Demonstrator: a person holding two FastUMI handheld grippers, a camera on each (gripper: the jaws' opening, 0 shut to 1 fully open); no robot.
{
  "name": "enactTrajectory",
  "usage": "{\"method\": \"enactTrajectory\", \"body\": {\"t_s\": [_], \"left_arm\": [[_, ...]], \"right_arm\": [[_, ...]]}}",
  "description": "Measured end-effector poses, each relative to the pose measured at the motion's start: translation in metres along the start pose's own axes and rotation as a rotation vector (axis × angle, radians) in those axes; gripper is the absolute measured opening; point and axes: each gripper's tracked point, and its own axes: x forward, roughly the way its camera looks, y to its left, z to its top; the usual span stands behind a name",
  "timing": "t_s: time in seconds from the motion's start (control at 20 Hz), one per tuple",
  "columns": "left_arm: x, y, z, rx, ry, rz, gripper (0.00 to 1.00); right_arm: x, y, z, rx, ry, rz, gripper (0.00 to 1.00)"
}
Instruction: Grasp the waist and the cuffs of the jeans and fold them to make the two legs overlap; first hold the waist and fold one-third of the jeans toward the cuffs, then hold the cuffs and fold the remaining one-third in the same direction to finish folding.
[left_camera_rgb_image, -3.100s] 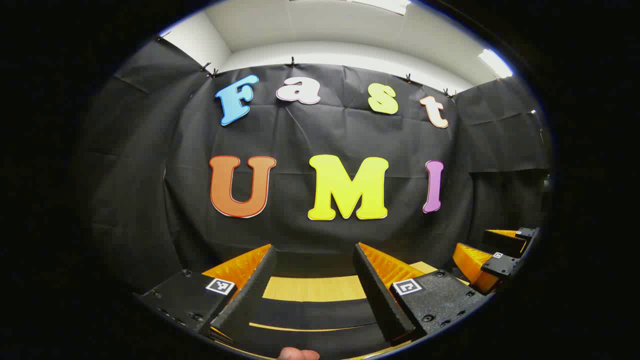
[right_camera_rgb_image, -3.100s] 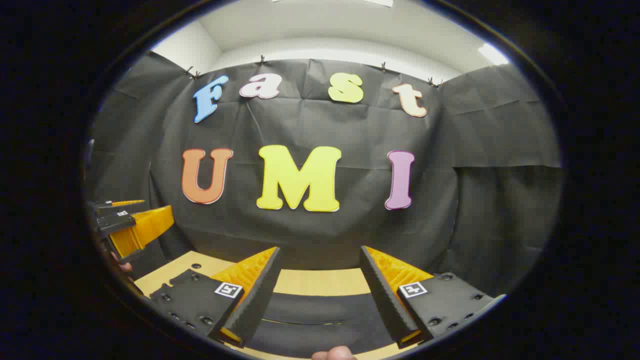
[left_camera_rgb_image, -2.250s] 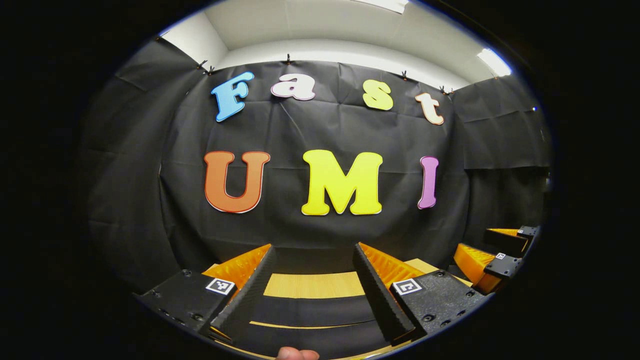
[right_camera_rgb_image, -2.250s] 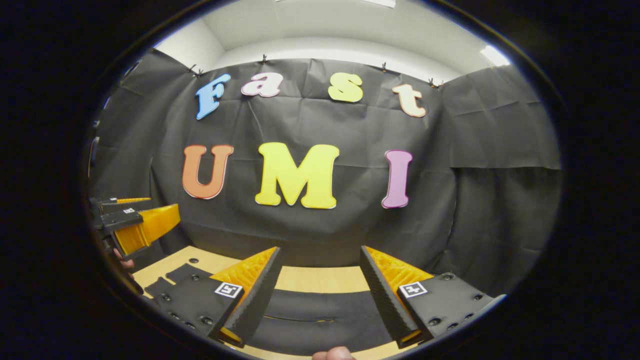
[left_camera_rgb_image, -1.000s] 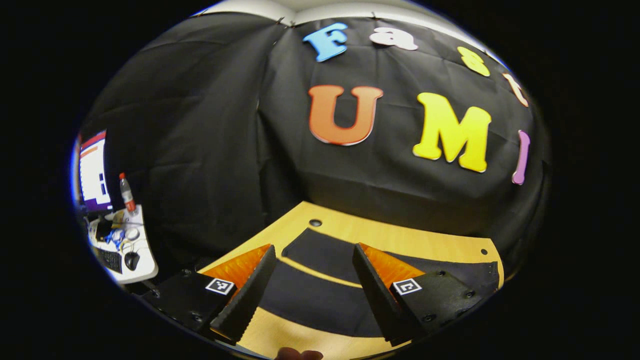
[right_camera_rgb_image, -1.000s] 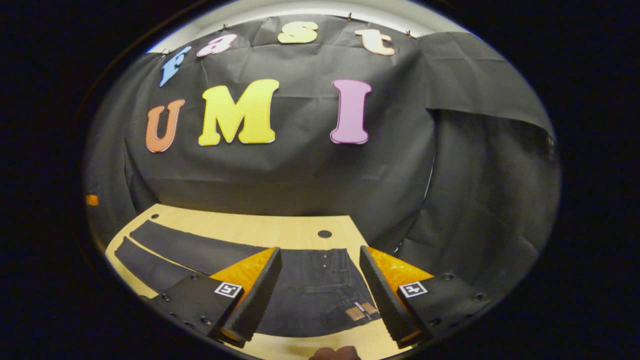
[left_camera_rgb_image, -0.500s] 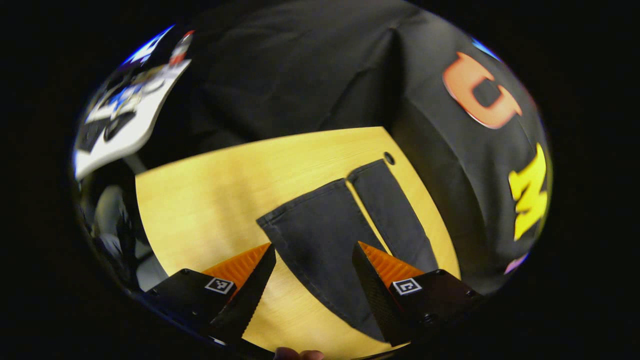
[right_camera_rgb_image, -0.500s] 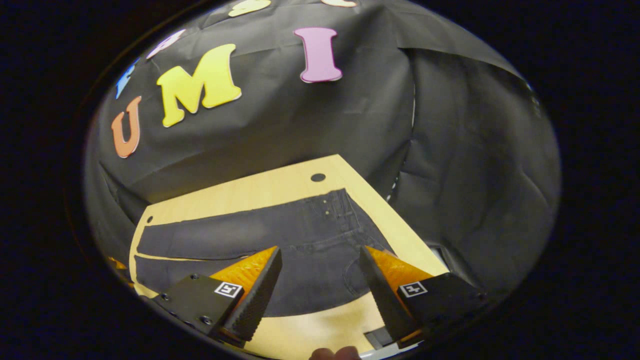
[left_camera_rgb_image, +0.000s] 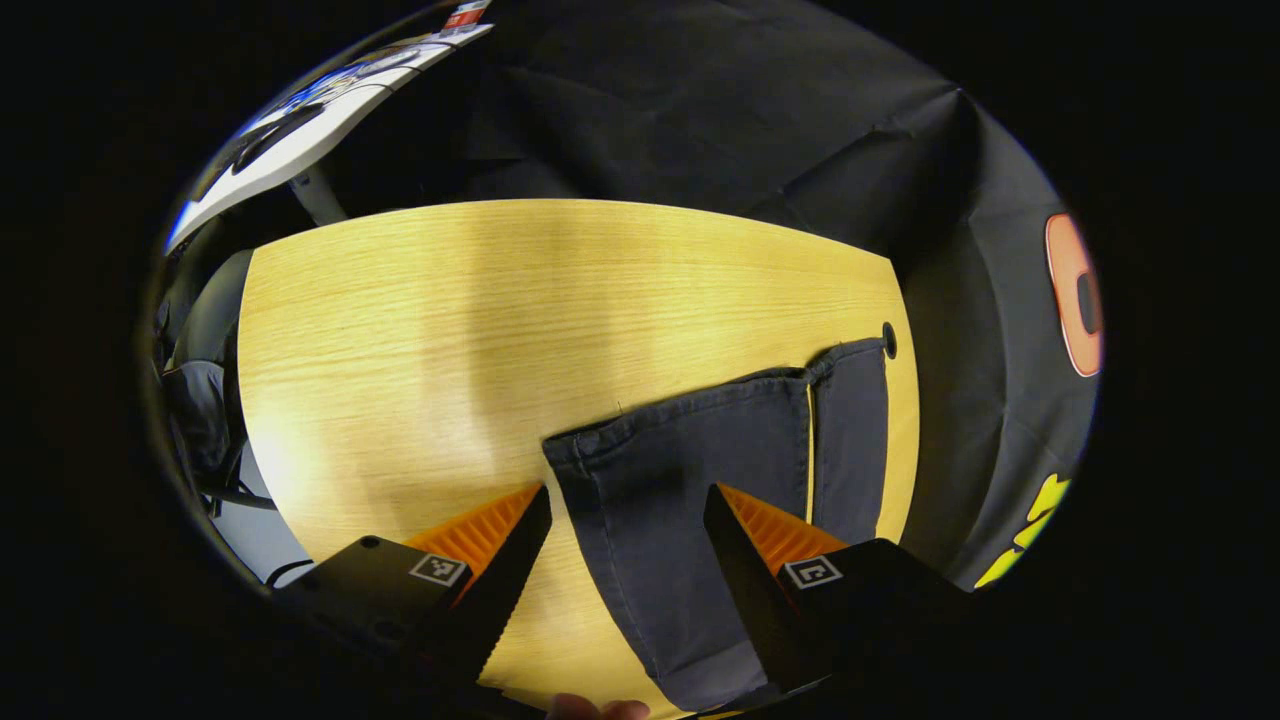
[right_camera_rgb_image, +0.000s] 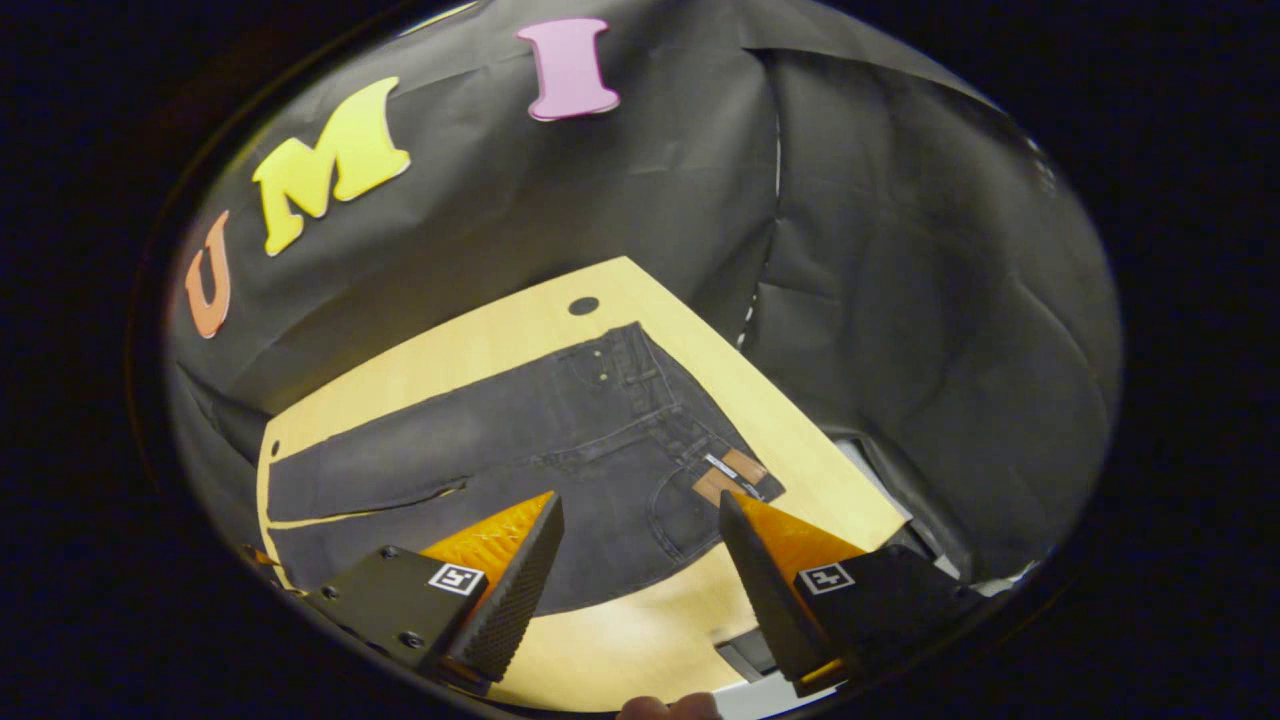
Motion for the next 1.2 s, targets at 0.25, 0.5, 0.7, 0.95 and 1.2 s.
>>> {"method": "enactTrajectory", "body": {"t_s": [0.25, 0.5, 0.7, 0.95, 1.2], "left_arm": [[0.007, -0.008, 0.001, 0.039, -0.015, 0.042, 0.99], [0.011, -0.011, 0.0, 0.042, -0.018, 0.077, 0.98], [0.013, -0.012, 0.003, 0.003, -0.009, 0.099, 0.95], [0.015, -0.013, 0.005, -0.041, 0.009, 0.15, 0.95], [0.017, -0.002, 0.002, 0.006, 0.008, 0.271, 0.84]], "right_arm": [[0.031, -0.032, -0.008, 0.105, 0.084, -0.038, 0.98], [0.085, -0.055, -0.039, 0.396, 0.268, -0.083, 0.94], [0.112, -0.076, -0.048, 0.463, 0.292, -0.183, 0.98], [0.126, -0.06, -0.049, 0.361, 0.322, -0.261, 0.98], [0.128, -0.054, -0.046, 0.306, 0.345, -0.327, 0.8]]}}
